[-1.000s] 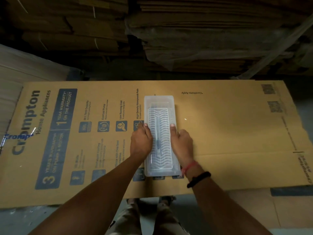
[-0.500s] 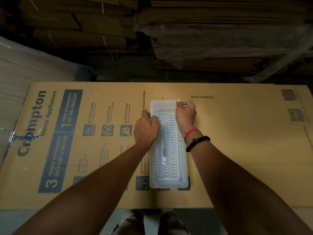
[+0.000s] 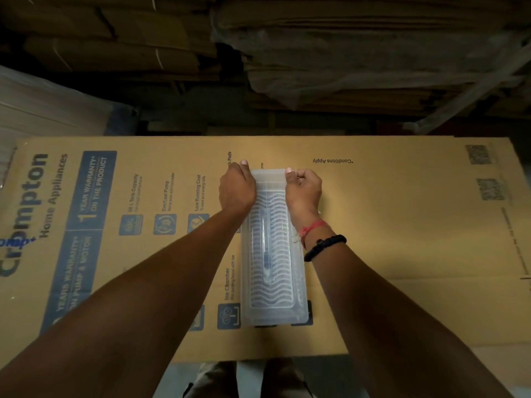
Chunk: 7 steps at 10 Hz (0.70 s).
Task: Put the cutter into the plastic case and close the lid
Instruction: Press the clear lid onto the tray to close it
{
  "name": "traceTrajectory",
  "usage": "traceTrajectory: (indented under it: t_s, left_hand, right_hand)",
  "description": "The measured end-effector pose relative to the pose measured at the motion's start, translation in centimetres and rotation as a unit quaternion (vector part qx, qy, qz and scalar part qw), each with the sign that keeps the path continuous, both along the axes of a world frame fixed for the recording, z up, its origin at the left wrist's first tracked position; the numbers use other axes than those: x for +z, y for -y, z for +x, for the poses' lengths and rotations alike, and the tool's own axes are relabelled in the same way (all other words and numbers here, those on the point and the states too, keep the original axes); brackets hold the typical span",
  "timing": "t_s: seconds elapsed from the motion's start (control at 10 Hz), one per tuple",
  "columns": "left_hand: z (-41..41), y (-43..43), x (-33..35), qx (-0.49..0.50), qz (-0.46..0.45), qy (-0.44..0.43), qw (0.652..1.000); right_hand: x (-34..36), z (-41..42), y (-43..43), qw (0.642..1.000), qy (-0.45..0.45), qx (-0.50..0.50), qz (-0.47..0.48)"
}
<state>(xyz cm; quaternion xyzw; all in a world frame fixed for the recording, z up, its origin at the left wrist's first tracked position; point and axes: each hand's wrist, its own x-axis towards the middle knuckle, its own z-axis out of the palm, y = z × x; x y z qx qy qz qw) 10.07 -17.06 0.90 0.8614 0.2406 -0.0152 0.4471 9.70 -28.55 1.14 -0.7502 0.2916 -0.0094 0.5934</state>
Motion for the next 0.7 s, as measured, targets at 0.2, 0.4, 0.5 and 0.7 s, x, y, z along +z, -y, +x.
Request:
traceTrajectory:
  t_s: [0.2, 0.4, 0.5, 0.7]
  left_hand:
    - [-0.2, -0.2, 0.0, 0.004, -0.021, 0.000, 1.000]
    - [-0.7, -0.4, 0.4, -0.019, 0.034, 0.003, 0.999]
    - [-0.9, -0.7, 1.2, -0.053, 0.106, 0.026, 0.993]
    - [0.1, -1.7, 3.5, -0.117, 0.210, 0.096, 0.966]
  right_hand:
    - [0.2, -0.3, -0.1, 0.998, 0.017, 0.014, -0.051]
    - [0.5, -0.6, -0.3, 0.989, 0.026, 0.040, -0.138]
    - [1.2, -0.7, 0.0, 0.982, 0.016, 0.080, -0.172]
    - [2.7, -1.1, 0.6, 0.942, 0.017, 0.169, -0.289]
